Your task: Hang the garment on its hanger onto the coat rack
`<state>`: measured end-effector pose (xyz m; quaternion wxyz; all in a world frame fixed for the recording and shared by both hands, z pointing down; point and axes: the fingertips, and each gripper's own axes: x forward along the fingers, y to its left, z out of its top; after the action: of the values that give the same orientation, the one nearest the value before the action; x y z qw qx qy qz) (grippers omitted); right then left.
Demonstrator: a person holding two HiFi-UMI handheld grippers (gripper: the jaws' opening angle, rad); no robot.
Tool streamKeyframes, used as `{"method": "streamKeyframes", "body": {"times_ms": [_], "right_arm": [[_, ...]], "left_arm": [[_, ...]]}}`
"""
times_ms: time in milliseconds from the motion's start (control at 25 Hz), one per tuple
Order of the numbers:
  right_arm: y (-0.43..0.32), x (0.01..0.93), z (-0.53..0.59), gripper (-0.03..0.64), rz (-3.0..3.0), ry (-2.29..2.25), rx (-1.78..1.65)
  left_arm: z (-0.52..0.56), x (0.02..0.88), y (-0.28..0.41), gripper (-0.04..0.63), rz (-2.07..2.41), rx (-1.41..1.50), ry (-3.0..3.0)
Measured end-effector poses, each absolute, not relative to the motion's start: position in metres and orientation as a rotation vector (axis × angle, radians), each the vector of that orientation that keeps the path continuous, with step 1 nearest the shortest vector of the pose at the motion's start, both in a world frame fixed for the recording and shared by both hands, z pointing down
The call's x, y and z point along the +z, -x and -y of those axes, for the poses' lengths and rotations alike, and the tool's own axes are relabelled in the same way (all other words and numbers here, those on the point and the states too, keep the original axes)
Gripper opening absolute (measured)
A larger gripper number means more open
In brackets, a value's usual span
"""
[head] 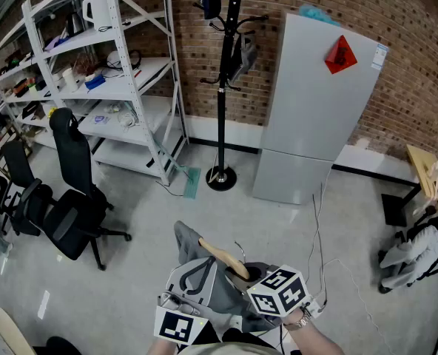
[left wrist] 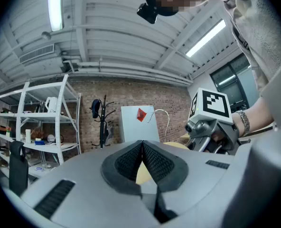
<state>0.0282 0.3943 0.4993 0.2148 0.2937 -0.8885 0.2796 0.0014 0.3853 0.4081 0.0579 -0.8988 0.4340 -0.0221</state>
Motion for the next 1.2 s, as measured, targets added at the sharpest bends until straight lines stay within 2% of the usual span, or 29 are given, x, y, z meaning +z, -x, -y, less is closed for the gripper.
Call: {"method": "streamKeyframes", "body": {"times_ms": [1040,1200], "right_arm": [[-0.057,0.477,-0.420,0.018,2.417,-0.990,0.733],[-0.060,0.475,-0.415,0.018,2.432,-0.975,0.753]], "left_arm": [[-0.426,0.379,-0.001,0.002,-1.158,-0.030,2.659],[-0.423,0.381,0.000,0.002,-1.257,-0.030,2.705]]}}
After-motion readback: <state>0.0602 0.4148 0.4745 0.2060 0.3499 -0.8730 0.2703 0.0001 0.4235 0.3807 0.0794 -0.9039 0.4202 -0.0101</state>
